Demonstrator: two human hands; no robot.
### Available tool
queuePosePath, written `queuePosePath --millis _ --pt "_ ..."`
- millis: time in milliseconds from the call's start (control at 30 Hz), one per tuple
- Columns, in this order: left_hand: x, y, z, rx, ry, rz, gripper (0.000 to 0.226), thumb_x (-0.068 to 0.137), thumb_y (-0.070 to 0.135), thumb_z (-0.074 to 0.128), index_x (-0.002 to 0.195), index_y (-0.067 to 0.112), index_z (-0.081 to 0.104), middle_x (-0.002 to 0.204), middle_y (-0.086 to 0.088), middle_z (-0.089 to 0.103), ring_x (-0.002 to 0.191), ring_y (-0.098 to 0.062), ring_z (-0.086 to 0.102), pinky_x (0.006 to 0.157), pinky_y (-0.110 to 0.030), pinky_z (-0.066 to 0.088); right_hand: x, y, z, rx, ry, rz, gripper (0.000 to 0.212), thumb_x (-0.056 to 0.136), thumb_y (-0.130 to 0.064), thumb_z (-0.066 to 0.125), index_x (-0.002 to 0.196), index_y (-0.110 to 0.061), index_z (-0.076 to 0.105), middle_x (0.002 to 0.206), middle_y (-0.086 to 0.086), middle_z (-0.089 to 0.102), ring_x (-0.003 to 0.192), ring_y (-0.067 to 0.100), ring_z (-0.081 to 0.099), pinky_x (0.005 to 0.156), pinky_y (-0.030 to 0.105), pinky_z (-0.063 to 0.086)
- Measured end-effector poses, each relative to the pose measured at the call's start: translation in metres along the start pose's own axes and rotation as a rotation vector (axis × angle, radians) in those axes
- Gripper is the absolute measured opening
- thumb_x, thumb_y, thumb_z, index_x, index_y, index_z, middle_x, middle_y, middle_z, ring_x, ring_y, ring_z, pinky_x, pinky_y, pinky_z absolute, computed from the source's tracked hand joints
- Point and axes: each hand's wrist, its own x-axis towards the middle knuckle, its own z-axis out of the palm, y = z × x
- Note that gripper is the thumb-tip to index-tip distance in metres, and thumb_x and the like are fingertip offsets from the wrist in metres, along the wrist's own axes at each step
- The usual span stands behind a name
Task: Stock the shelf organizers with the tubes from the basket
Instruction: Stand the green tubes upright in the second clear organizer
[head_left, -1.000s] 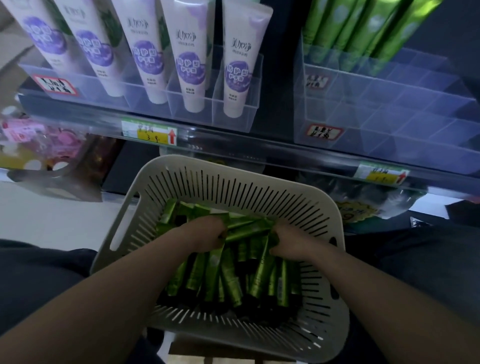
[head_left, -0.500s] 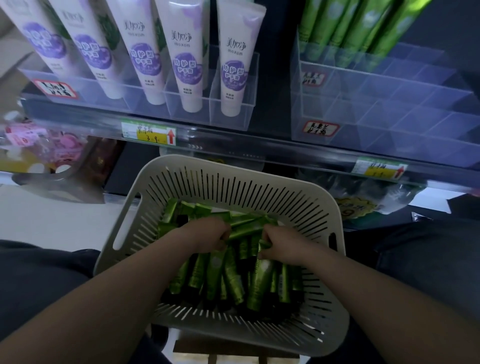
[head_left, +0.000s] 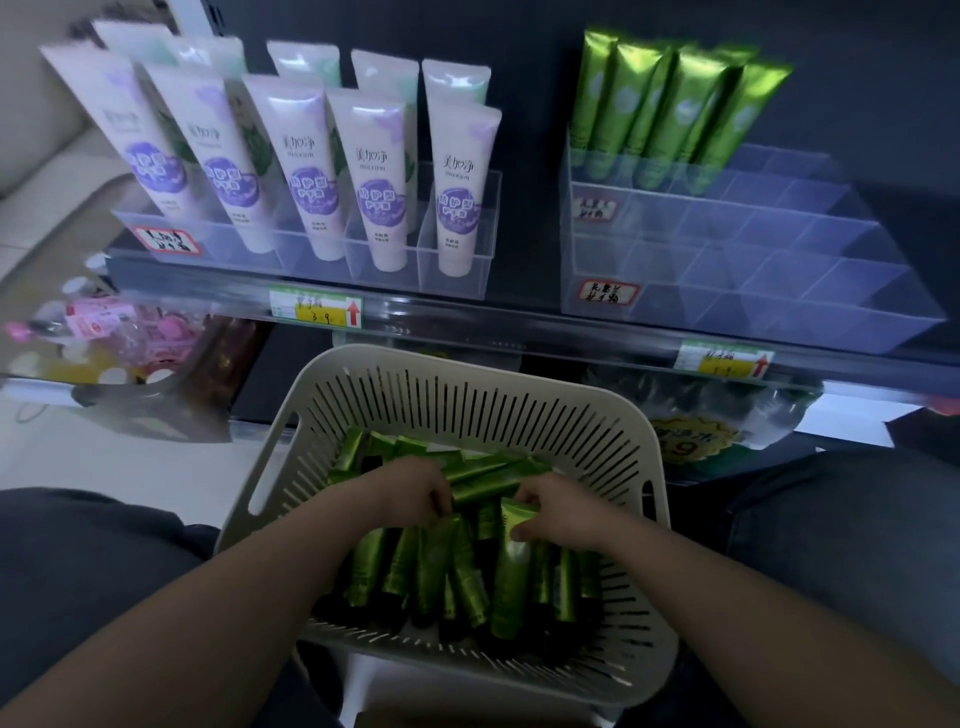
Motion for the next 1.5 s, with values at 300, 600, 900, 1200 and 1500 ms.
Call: queuePosePath --millis 300,600,900,1200,1500 --pt "-0.024 0.016 -0.016 -0.033 0.196 0.005 0.018 0.084 0.018 0.064 0.101 0.017 0.072 0.101 0.002 0.070 0.087 -0.007 0.058 0.078 -0.018 0.043 -0.024 -0.009 -0.015 0.057 0.080 -0.083 0.041 0.076 -0.024 0.074 0.115 -0.019 0.061 0.116 -0.001 0.060 0.103 0.016 0.057 0.085 0.031 0.050" --pt "-0.043 0.056 -0.047 0.030 0.442 0.085 0.017 0.084 0.022 0.062 0.096 0.025 0.072 0.095 0.012 0.069 0.081 0.002 0.053 0.078 -0.017 0.041 -0.056 -0.018 -0.058 0.183 0.269 -0.178 0.020 0.074 -0.023 0.076 0.090 -0.022 0.065 0.095 -0.002 0.067 0.082 0.011 0.062 0.076 0.032 0.054" --pt "-0.044 0.126 -0.120 0.087 0.639 0.203 0.018 0.087 0.025 0.061 0.102 0.027 0.069 0.098 0.011 0.067 0.082 0.002 0.051 0.075 -0.017 0.037 -0.103 -0.007 -0.134 0.284 0.451 -0.319 0.017 0.075 -0.021 0.076 0.079 -0.033 0.065 0.081 -0.012 0.068 0.079 0.000 0.063 0.069 0.021 0.047" --pt "-0.039 0.215 -0.177 0.086 0.711 0.388 0.013 0.089 0.021 0.058 0.096 0.022 0.068 0.087 0.011 0.065 0.080 -0.006 0.059 0.067 -0.018 0.042 -0.139 0.018 -0.203 0.394 0.580 -0.470 0.016 0.083 -0.010 0.067 0.080 -0.026 0.066 0.071 -0.007 0.064 0.066 0.004 0.058 0.063 0.022 0.044" --pt "-0.016 0.284 -0.234 -0.035 0.823 0.439 0.012 0.090 0.020 0.057 0.097 0.021 0.067 0.084 0.010 0.059 0.072 -0.004 0.052 0.060 -0.017 0.036 -0.162 0.038 -0.269 0.525 0.724 -0.554 0.012 0.087 -0.004 0.061 0.098 -0.009 0.063 0.084 0.009 0.059 0.076 0.014 0.052 0.070 0.026 0.041"
